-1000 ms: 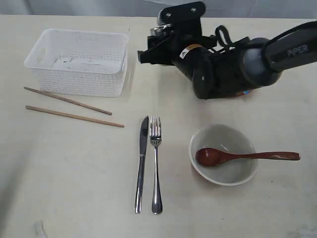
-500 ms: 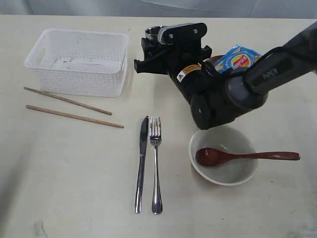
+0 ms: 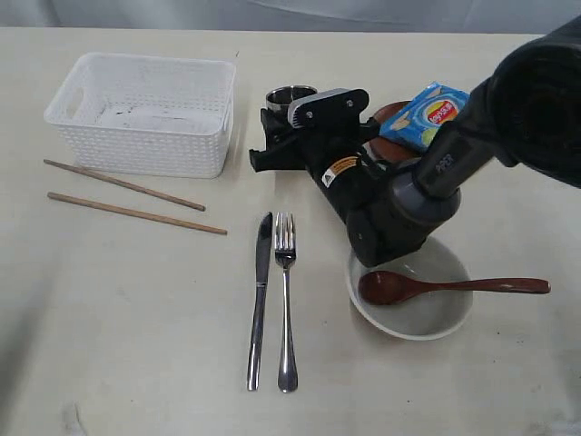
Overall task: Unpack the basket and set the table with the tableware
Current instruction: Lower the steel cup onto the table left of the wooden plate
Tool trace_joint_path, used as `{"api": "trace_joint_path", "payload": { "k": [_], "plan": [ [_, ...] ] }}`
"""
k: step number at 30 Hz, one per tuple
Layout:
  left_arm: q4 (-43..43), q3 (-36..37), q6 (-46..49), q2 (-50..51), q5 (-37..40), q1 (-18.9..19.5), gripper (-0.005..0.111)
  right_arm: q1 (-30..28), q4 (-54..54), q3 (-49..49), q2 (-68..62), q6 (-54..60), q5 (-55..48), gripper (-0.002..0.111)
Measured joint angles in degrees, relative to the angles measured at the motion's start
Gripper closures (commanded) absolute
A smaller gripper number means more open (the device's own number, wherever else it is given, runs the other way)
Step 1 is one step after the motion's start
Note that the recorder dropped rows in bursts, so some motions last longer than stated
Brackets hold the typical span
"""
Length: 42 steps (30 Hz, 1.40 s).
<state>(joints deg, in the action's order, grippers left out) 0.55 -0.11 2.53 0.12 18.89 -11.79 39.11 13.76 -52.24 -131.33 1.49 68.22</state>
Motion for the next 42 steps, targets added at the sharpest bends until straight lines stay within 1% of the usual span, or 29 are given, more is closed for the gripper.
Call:
{"api": "trace_joint_path", "payload": {
  "k": [11, 13, 15, 18, 20, 28, 33, 36, 42],
  "plan": [
    [0.0, 0.0, 0.0, 0.0, 0.0, 0.0, 0.107, -1.5, -0.6, -0.2, -2.3, -1.5, 1.3, 0.108],
    [0.0, 0.0, 0.0, 0.0, 0.0, 0.0, 0.107, -1.5, -0.9, -0.2, -2.3, -1.5, 1.3, 0.101],
    [0.0, 0.0, 0.0, 0.0, 0.0, 0.0, 0.107, -1.5, -1.2, -0.2, -2.3, -1.5, 1.1, 0.086],
    [0.0, 0.0, 0.0, 0.0, 0.0, 0.0, 0.107, -1.5, -1.2, -0.3, -2.3, -1.5, 0.8, 0.058],
    [0.0, 0.0, 0.0, 0.0, 0.0, 0.0, 0.107, -1.5, -1.2, -0.4, -2.3, -1.5, 0.8, 0.050],
    [0.0, 0.0, 0.0, 0.0, 0.0, 0.0, 0.107, -1.5, -1.2, -0.4, -2.3, -1.5, 0.8, 0.047],
    [0.0, 0.0, 0.0, 0.0, 0.0, 0.0, 0.107, -1.5, -1.2, -0.4, -1.6, -1.5, -1.1, 0.031],
    [0.0, 0.0, 0.0, 0.0, 0.0, 0.0, 0.107, -1.5, 0.6, -0.4, -1.3, -0.9, -5.0, 0.022],
    [0.0, 0.0, 0.0, 0.0, 0.0, 0.0, 0.107, -1.5, 3.5, -0.4, -1.3, 2.9, -8.4, 0.021]
  ]
}}
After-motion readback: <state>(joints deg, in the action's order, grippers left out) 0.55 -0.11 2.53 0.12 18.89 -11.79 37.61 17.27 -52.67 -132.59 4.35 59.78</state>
